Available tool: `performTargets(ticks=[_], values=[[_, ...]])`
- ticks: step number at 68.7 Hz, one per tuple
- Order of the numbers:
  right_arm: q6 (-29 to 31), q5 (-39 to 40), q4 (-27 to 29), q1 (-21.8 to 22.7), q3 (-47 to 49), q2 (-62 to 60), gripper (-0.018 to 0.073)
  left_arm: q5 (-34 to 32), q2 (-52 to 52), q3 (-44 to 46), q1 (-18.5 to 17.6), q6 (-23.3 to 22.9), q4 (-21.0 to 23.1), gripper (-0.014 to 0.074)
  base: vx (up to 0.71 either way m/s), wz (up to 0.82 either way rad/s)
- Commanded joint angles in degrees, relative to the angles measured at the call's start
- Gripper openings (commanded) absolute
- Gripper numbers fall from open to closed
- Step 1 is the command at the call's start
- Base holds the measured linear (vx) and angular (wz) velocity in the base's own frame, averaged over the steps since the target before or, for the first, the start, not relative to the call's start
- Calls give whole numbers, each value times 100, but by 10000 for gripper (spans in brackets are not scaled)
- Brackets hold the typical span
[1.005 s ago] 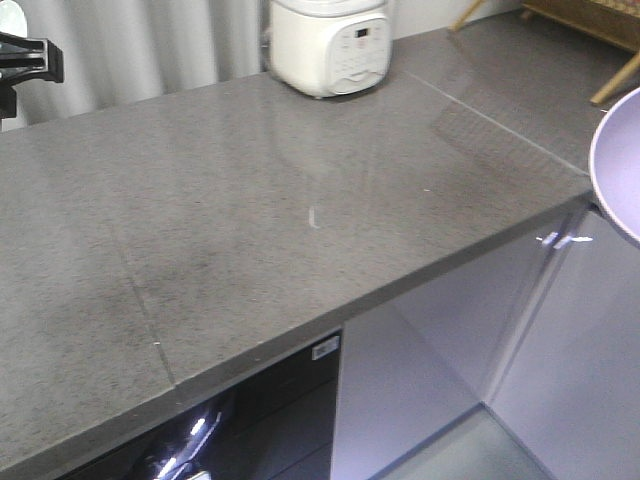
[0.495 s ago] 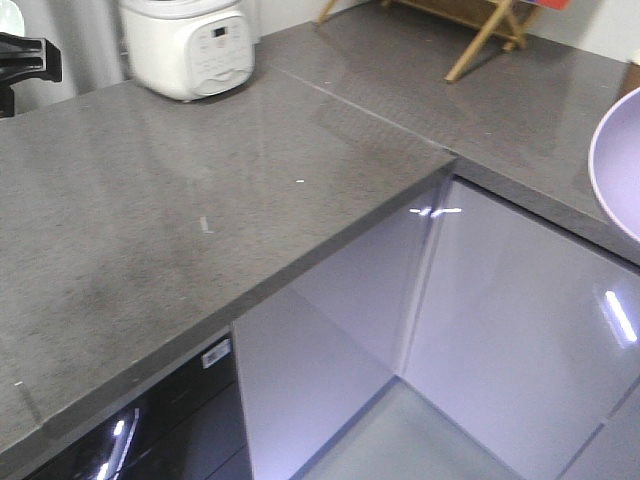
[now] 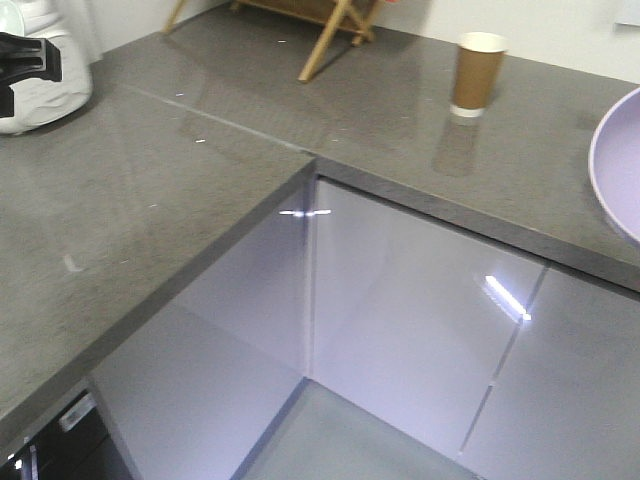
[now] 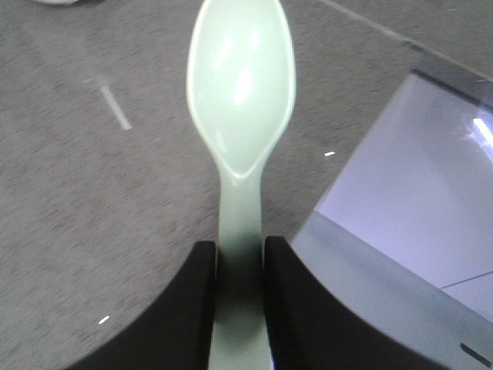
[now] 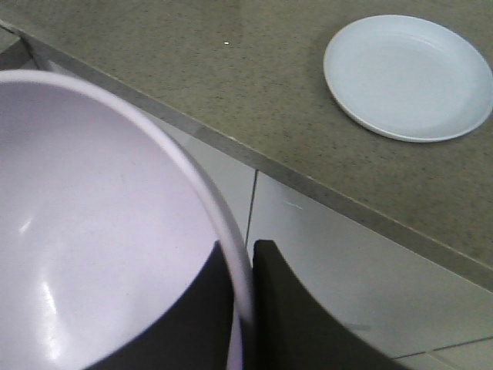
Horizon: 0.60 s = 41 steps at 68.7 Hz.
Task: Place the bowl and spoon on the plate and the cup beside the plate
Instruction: 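Drive the base, holding spoon and bowl, toward the counter with the plate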
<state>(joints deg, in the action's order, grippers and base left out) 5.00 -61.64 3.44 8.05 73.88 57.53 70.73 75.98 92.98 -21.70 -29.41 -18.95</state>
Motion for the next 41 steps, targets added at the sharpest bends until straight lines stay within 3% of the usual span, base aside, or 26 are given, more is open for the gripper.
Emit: performTargets(ticks=[1,41], values=[[39,362,-16,18,152,-58,-6,-270,-152,124,-19,1,-124,-6,9,-52],[39,362,-16,18,152,-58,-6,-270,-152,124,-19,1,-124,-6,11,-53]])
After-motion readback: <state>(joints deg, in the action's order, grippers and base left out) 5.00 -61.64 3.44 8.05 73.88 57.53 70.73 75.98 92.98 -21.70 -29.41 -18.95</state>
